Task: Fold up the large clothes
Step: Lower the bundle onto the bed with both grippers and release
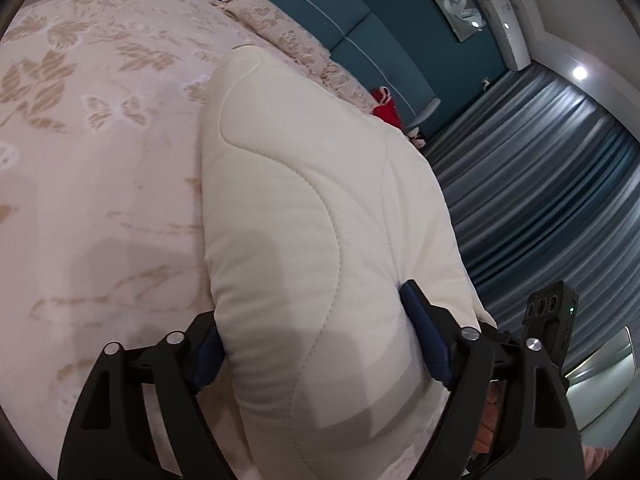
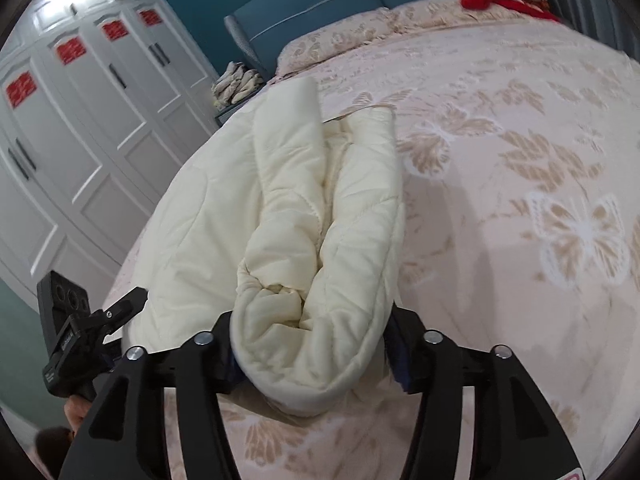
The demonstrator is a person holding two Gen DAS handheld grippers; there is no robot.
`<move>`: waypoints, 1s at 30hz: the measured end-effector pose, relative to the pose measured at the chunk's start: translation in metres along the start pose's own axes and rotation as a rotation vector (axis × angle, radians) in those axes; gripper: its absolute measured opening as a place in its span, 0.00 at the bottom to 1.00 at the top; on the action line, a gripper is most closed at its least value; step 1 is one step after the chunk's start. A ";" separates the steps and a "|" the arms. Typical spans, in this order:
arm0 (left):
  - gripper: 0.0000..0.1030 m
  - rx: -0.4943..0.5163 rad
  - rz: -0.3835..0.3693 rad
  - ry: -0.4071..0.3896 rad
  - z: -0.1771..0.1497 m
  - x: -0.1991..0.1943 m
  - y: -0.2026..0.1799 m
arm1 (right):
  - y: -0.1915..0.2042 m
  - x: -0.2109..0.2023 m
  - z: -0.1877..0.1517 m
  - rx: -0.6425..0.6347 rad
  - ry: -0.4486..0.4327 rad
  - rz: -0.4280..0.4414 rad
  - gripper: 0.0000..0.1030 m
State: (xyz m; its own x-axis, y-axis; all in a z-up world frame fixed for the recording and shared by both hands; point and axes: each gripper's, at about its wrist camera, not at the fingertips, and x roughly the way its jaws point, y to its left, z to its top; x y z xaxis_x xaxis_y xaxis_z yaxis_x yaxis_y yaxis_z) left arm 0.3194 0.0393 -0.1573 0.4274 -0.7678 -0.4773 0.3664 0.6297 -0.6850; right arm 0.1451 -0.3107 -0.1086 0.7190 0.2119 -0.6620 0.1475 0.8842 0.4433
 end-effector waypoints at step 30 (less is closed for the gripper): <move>0.73 0.286 0.658 0.165 -0.040 -0.023 -0.042 | 0.014 0.014 -0.028 -0.139 0.171 -0.315 0.08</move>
State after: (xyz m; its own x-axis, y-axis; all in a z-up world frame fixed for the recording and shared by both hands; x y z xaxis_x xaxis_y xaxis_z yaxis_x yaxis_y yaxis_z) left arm 0.2607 0.0261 -0.1397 0.5112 -0.2141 -0.8324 0.2879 0.9552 -0.0688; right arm 0.1387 -0.2841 -0.1287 0.5273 -0.0231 -0.8494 0.2410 0.9626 0.1234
